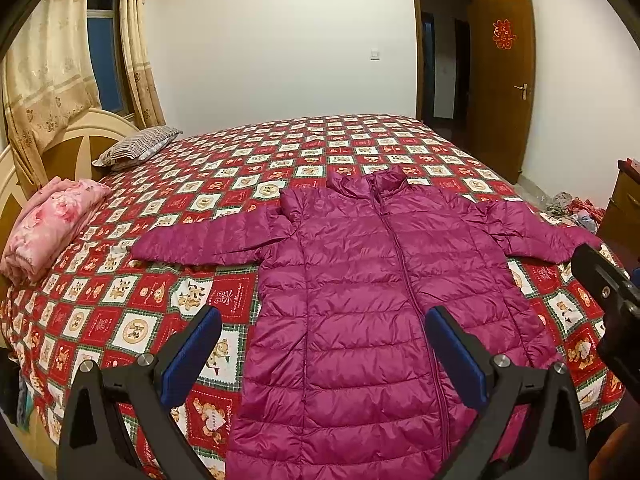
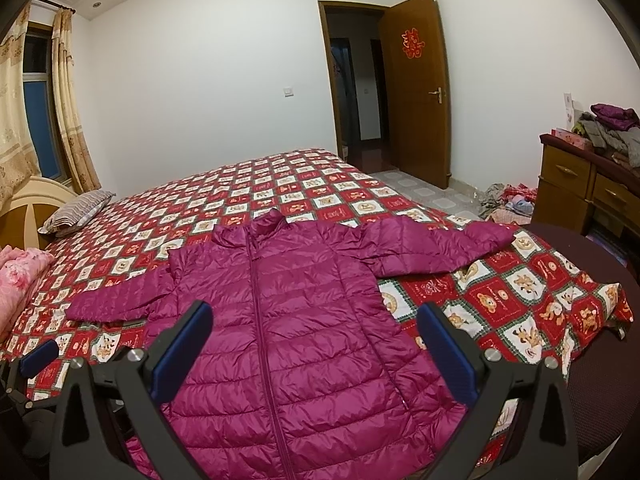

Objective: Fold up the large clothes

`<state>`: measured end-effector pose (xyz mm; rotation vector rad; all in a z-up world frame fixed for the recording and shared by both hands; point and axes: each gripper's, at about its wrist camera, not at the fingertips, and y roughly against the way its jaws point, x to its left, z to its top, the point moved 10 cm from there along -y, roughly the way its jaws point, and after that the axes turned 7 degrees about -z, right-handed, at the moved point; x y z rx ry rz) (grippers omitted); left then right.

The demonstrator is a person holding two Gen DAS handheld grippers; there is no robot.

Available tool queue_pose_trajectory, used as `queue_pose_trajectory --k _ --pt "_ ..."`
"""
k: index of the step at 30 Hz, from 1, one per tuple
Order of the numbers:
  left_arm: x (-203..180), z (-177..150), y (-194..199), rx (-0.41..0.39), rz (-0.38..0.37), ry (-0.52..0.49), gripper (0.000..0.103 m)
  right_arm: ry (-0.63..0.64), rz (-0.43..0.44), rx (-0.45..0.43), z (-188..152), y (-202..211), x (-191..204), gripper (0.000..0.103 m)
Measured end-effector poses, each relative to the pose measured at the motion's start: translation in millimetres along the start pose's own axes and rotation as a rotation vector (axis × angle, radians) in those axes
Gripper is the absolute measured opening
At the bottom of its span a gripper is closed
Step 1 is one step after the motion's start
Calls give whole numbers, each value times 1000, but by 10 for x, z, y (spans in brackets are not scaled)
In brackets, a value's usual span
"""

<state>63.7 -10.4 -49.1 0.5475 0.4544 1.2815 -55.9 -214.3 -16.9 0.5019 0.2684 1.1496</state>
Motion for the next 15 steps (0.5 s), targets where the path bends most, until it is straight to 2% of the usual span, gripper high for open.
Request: queue_pose_trajectory --k 15 --pt "-8 9 -2 0 2 0 102 2 -2 2 1 5 5 103"
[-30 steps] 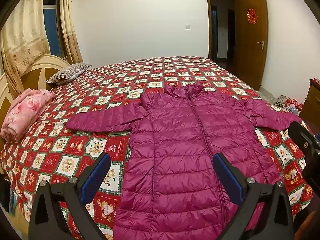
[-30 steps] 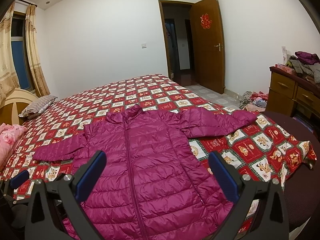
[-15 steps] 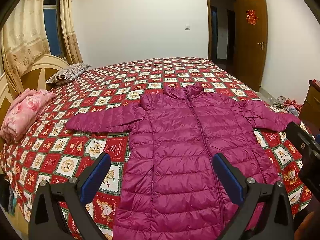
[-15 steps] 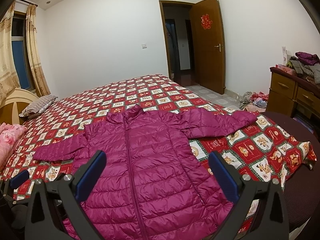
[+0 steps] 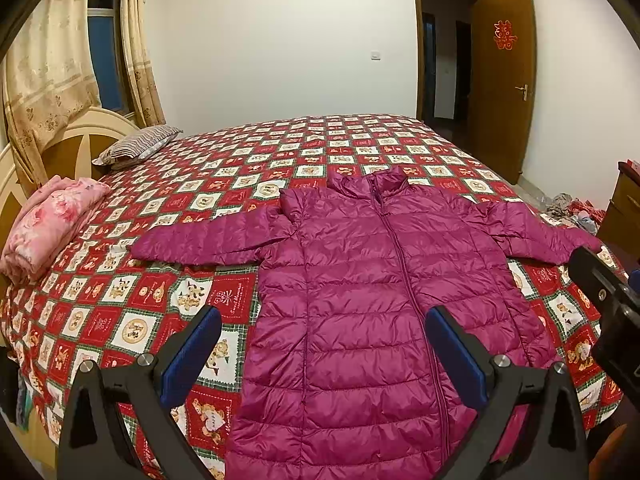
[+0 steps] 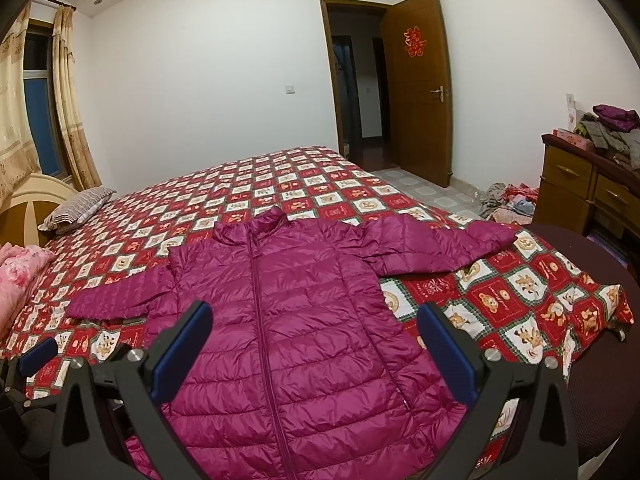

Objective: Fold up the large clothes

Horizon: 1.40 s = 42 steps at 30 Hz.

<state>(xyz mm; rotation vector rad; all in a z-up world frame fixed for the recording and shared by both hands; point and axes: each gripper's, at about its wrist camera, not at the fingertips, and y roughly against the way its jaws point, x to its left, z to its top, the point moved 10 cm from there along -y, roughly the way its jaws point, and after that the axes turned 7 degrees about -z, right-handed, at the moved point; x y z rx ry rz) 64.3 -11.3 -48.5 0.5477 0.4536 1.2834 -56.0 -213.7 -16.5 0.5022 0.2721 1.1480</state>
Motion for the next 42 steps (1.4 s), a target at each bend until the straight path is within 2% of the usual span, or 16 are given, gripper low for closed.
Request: queue_pose_trajectory --k 14,36,42 --pt "8 -6 5 0 -3 1 102 1 -4 2 -1 -31 27 103" --pt "31 -2 -278 31 -10 0 102 -17 -37 85 -33 -408 -105 103" --pt "8 55 -364 40 -47 2 102 -21 -60 97 20 -512 -187 103"
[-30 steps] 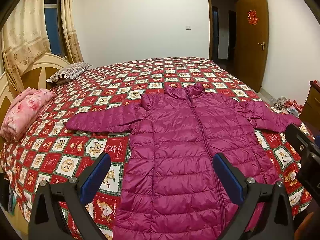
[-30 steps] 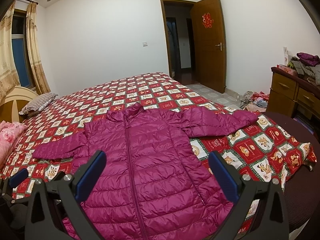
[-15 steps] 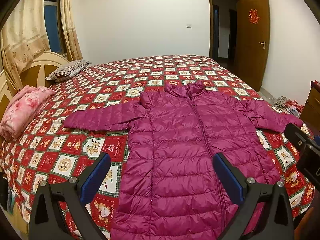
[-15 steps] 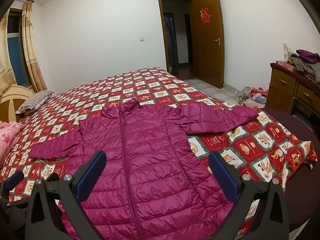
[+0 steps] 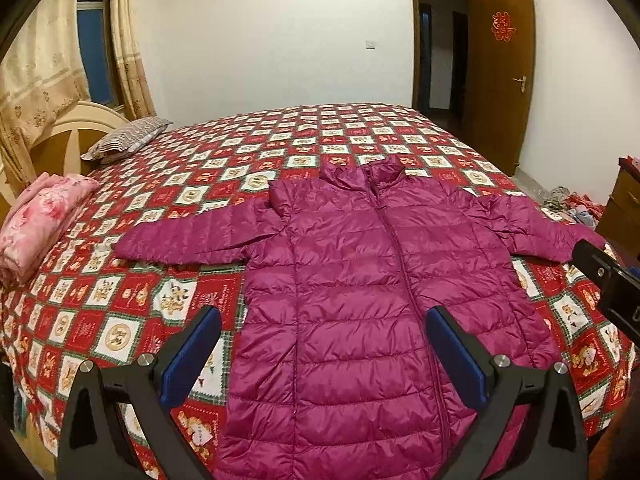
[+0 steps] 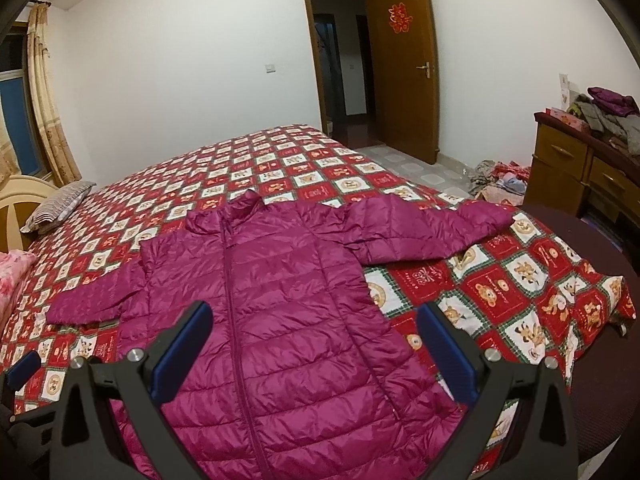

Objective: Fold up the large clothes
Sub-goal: 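Grasp the cuff of the jacket sleeve with the right gripper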

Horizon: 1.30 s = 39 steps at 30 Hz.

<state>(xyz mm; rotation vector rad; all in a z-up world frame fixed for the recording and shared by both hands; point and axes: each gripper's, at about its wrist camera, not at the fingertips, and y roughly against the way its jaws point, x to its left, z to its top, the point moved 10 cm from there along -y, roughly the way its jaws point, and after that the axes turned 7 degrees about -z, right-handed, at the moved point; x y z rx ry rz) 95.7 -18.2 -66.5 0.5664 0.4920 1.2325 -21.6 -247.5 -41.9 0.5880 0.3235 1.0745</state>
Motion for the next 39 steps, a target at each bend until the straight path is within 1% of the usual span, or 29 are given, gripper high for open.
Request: queue_pose_trajectory --k 4,8,10,12,13,16,18,19,21,23,25,27,29,33,34,35,37,38,39 --pt "14 78 -74 -9 -28 5 102 3 -22 1 75 -106 -76 103" --pt "89 143 -249 -6 -17 -22 102 -19 -54 -1 229 -308 -274 103" --pt "199 183 -380 -11 2 -19 102 -36 -59 6 302 -446 -401 103" --pt "330 225 -521 -9 44 -8 102 -82 -82 24 387 -688 -678 103" --pt "391 241 -585 -4 62 -6 102 -90 -91 28 396 -738 -741 103" --pt "504 268 -765 16 101 -7 102 -136 -169 60 452 -1118 -1232 103" --pt "538 271 -879 27 102 1 102 -177 -227 75 469 -1318 -1559 103" --pt "537 263 -948 32 95 7 102 -187 -246 74 474 -1358 -1654 103" --pt "519 240 -1047 46 84 7 102 -212 -327 75 511 -1568 -2018 103" --pt "492 192 -1166 71 68 12 102 -215 -370 84 546 -1712 -2217 103" --pt "463 149 -1255 86 55 17 102 -244 -399 103 575 -1882 -2426 96" --pt "451 110 -1342 96 58 10 102 -276 -446 125 596 -2091 -2662 96" --pt "439 87 -1397 100 60 4 102 -296 -476 153 586 -2236 -2803 96" --pt "450 64 -1510 122 66 5 102 -339 -513 217 514 -2503 -2992 92" --pt "452 66 -1537 127 65 8 102 -347 -514 223 506 -2551 -3040 91" --pt "451 64 -1551 130 63 10 102 -357 -508 248 466 -2631 -3049 90" --pt "436 79 -1591 135 58 8 102 -362 -487 279 412 -2751 -3053 80" --pt "429 84 -1601 137 57 7 102 -357 -484 288 392 -2779 -3037 77" --pt "420 89 -1612 138 54 5 102 -338 -497 286 386 -2787 -3016 73"
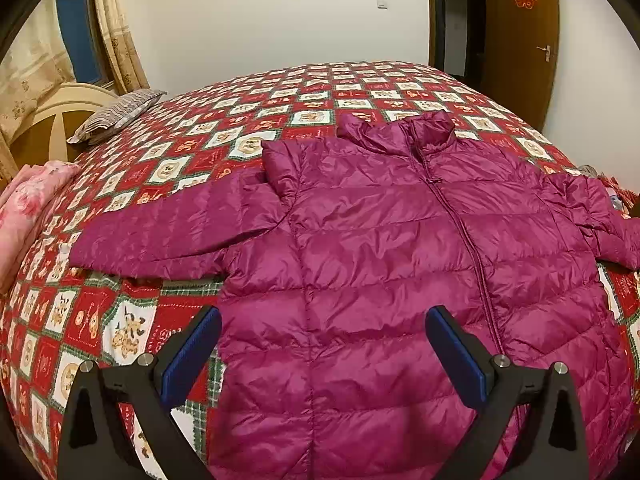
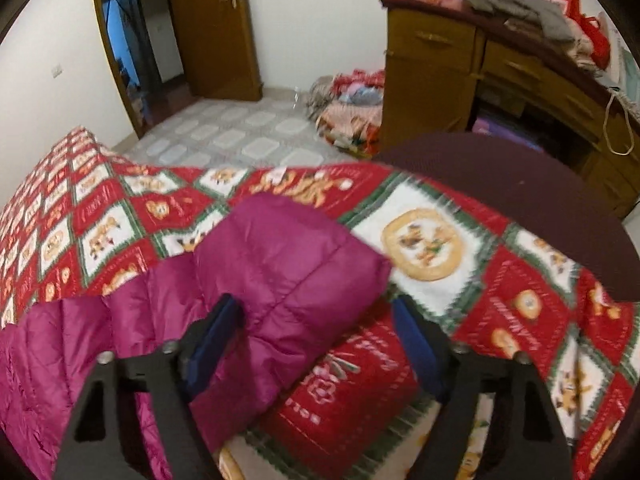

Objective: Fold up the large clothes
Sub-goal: 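Grasp the cuff of the jacket sleeve with the right gripper, then lift the sleeve and fold it across the jacket body with the right gripper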

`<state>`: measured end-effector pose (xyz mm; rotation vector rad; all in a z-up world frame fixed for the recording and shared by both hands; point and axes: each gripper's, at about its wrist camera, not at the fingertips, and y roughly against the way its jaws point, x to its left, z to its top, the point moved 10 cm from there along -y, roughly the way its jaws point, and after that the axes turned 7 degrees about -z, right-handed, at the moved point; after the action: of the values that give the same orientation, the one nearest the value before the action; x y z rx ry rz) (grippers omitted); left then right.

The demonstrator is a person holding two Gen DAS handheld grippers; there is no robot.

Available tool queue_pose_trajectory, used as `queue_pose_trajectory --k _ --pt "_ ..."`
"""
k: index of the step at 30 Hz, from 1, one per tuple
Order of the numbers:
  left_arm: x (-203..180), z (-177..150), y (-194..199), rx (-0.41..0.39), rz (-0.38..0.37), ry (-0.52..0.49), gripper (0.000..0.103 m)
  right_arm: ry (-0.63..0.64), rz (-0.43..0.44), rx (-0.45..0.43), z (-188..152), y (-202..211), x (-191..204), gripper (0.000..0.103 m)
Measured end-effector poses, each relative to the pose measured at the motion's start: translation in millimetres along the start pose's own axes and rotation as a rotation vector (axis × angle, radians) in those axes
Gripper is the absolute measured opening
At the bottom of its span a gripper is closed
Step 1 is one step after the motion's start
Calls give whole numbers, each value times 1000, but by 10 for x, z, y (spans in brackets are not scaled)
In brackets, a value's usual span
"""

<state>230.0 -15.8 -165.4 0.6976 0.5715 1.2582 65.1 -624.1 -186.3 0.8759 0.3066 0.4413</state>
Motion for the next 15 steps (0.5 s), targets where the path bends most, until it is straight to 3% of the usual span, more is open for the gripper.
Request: queue_pose_trajectory --k 2,7,11,15 --pt "-30 13 -17 1 -10 -3 102 26 9 -13 8 27 45 66" --pt "-75 10 13 0 -30 -3 102 123 30 -43 39 116 181 18" --pt "-9 27 155 -29 -35 4 102 119 72 -93 148 414 216 14" --pt "131 42 316 -57 -48 49 102 127 141 -193 329 984 321 14"
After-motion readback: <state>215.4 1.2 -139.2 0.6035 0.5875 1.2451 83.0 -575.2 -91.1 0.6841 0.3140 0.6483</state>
